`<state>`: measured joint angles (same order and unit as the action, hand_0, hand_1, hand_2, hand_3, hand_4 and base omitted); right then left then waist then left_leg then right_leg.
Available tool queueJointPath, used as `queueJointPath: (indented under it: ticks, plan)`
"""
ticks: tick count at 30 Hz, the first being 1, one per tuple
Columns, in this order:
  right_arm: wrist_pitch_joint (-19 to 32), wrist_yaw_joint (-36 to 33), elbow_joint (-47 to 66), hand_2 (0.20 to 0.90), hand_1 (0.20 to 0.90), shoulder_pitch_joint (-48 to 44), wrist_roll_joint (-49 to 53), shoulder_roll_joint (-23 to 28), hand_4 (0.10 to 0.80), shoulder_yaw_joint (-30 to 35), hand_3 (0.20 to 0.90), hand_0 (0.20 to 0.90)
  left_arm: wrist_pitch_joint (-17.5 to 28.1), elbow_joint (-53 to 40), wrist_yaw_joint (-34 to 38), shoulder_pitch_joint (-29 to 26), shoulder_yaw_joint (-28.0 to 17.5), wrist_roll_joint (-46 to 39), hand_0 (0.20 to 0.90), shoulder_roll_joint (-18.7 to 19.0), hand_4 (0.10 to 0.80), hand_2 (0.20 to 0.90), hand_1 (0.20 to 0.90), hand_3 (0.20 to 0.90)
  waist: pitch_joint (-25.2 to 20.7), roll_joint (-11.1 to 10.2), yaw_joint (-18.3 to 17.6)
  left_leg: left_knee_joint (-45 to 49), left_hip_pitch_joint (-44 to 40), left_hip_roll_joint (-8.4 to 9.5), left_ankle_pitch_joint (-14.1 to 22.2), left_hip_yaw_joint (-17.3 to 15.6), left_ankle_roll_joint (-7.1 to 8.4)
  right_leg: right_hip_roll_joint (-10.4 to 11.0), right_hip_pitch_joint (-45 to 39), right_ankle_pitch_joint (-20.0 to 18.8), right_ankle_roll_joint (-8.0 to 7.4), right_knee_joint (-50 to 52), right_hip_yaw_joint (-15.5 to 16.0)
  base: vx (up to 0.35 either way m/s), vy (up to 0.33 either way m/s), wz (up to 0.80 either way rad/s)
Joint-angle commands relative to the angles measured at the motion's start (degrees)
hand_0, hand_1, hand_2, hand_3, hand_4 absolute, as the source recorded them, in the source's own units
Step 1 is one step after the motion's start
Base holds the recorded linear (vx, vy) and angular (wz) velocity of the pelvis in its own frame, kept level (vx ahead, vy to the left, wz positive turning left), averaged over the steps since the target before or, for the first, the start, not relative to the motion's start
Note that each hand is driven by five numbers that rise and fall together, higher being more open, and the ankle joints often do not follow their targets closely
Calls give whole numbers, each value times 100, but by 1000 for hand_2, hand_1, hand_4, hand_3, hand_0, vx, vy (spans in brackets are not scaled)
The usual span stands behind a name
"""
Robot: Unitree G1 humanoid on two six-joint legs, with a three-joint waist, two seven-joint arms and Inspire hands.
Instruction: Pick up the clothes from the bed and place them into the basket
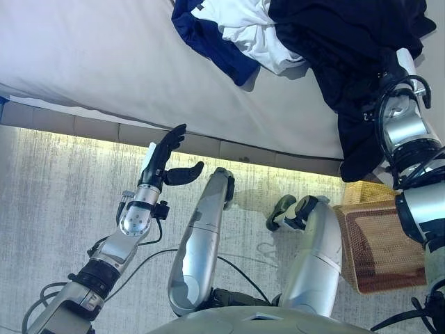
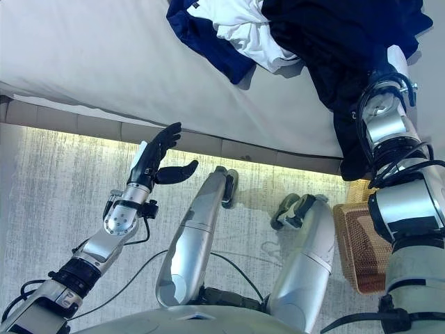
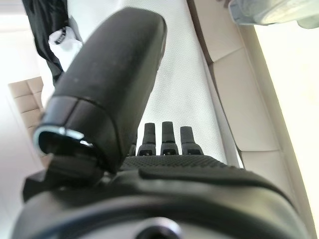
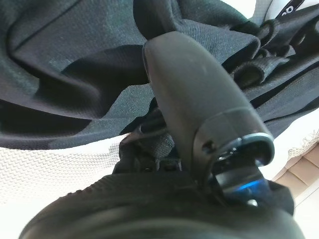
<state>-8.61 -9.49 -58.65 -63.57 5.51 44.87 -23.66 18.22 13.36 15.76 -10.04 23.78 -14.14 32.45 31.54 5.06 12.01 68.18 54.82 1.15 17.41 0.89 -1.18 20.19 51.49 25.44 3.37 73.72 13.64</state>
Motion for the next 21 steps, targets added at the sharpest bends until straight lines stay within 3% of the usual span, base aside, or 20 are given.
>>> queueJointPath:
  ticks: [1,2,11,16,21]
  plan:
    - [365,127,1,580,580,-576,253,252,427,-452,527,580,613,-893,72,72,-532,-107,900,165,800,900,900,900,-220,150,146,300,-384,232,635,-199,-320,-398,-294,204,87,214,62,21,-41,-1]
    - [393,74,-11,300,300,-572,288,254,100,-422,200,300,614,-893,48,86,-540,-103,900,168,800,900,900,900,-218,145,152,314,-410,232,646,-193,-313,-393,-331,200,80,198,76,21,-41,0]
    - [299,-294,67,300,300,-371,330,282,100,-65,200,300,609,-979,-58,298,-577,-56,900,200,800,900,900,900,-288,70,125,-71,-1083,141,638,-230,-224,-408,-1041,61,13,-330,182,52,-10,2]
    - [218,-452,87,300,300,-192,281,329,100,72,200,300,542,-1004,-28,416,-558,-31,900,191,800,900,900,900,-491,-50,116,-806,-1823,33,518,-266,-160,-407,-1747,-120,-58,-1005,246,96,18,-4]
    - [196,-539,94,300,300,12,180,405,100,224,200,300,460,-1002,-29,519,-554,-51,900,159,800,900,900,900,-777,-174,108,-1682,-2580,-96,142,-299,-28,-423,-2555,-322,-82,-1775,341,96,35,-9]
